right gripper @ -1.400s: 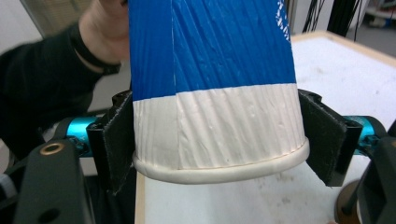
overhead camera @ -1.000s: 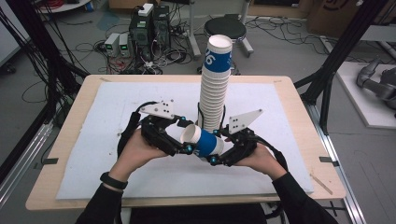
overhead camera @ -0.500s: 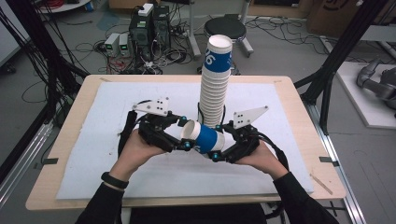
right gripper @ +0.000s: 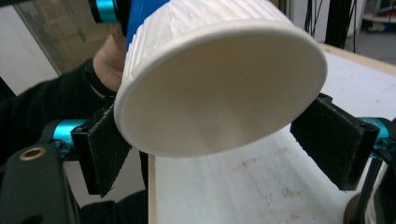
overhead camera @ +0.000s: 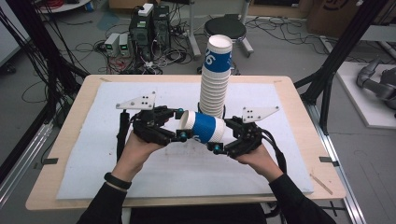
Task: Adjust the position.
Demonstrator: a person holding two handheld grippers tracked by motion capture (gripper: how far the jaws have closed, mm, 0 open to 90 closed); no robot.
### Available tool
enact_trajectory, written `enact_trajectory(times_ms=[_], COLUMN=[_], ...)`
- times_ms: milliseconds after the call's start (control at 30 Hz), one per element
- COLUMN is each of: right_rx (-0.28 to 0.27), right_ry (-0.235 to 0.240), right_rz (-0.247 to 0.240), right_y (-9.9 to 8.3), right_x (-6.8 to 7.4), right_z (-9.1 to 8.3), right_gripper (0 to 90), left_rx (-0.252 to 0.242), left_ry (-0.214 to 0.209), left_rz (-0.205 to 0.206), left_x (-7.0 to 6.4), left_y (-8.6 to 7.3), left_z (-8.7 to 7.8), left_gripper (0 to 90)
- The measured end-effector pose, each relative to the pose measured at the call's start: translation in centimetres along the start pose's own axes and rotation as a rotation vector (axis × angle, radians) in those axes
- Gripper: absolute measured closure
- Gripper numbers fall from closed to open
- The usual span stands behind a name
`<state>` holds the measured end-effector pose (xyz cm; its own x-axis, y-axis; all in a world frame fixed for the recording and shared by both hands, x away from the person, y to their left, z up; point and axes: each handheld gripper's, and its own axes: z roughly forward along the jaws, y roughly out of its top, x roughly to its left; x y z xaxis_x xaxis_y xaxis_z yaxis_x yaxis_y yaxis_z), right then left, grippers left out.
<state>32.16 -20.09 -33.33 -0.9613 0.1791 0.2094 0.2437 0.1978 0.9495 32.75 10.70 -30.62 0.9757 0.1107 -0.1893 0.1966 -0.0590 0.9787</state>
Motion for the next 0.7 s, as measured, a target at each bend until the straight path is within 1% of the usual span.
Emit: enact_trajectory(times_ms=[67,133,200,267,300,333,367,400,467,500,567,600,633,667,700], right_rx=[-0.042,-0.043,-0.037,-0.025,-0.019,-0.019,0.005,0.02,0.056,0.07,0.092,0.092,0.123,0.123,0.126], right_ry=[0.006,0.01,0.011,0.015,0.015,0.015,0.009,0.006,-0.002,-0.004,0.003,0.003,-0.008,-0.008,-0.003], right_rz=[0.015,0.02,0.018,0.011,0.008,0.008,-0.021,-0.018,-0.033,-0.039,-0.039,-0.039,-0.046,-0.046,-0.044], right_y=[0.12,0.14,0.16,0.2,0.22,0.22,0.28,0.3,0.4,0.4,0.43,0.43,0.44,0.44,0.44], right_x=[-0.06,-0.09,-0.25,-0.3,-0.28,-0.28,-0.25,-0.16,-0.15,-0.12,-0.17,-0.17,-0.19,-0.19,-0.23], right_z=[-0.29,-0.36,-0.49,-0.61,-0.65,-0.65,-0.71,-0.72,-0.66,-0.62,-0.58,-0.58,-0.51,-0.51,-0.51], right_gripper=[15.9,16.2,18.0,19.5,19.8,19.8,20.3,20.3,21.7,21.8,22.4,22.4,22.8,22.8,23.0], left_rx=[0.002,-0.004,0.0,0.006,0.022,0.022,0.058,0.058,0.105,0.144,0.192,0.192,0.222,0.222,0.242], left_ry=[-0.001,-0.001,0.003,0.003,0.001,0.001,-0.001,-0.001,0.006,0.013,0.032,0.032,0.048,0.048,0.053], left_rz=[0.001,-0.002,-0.005,-0.007,-0.005,-0.005,-0.007,-0.007,-0.006,-0.007,0.006,0.006,0.004,0.004,0.013], left_x=[0.07,0.07,0.09,0.08,0.07,0.07,0.09,0.09,0.06,-0.01,-0.18,-0.18,-0.31,-0.31,-0.3], left_y=[-0.16,-0.21,-0.26,-0.32,-0.31,-0.31,-0.28,-0.28,-0.19,-0.07,0.08,0.08,0.13,0.13,0.18], left_z=[0.16,0.19,0.25,0.28,0.27,0.27,0.31,0.31,0.36,0.48,0.55,0.55,0.66,0.66,0.67], left_gripper=[29.8,29.8,30.0,30.0,29.9,29.8,29.5,29.0,26.4,24.5,24.0,24.0,24.0,24.0,24.0])
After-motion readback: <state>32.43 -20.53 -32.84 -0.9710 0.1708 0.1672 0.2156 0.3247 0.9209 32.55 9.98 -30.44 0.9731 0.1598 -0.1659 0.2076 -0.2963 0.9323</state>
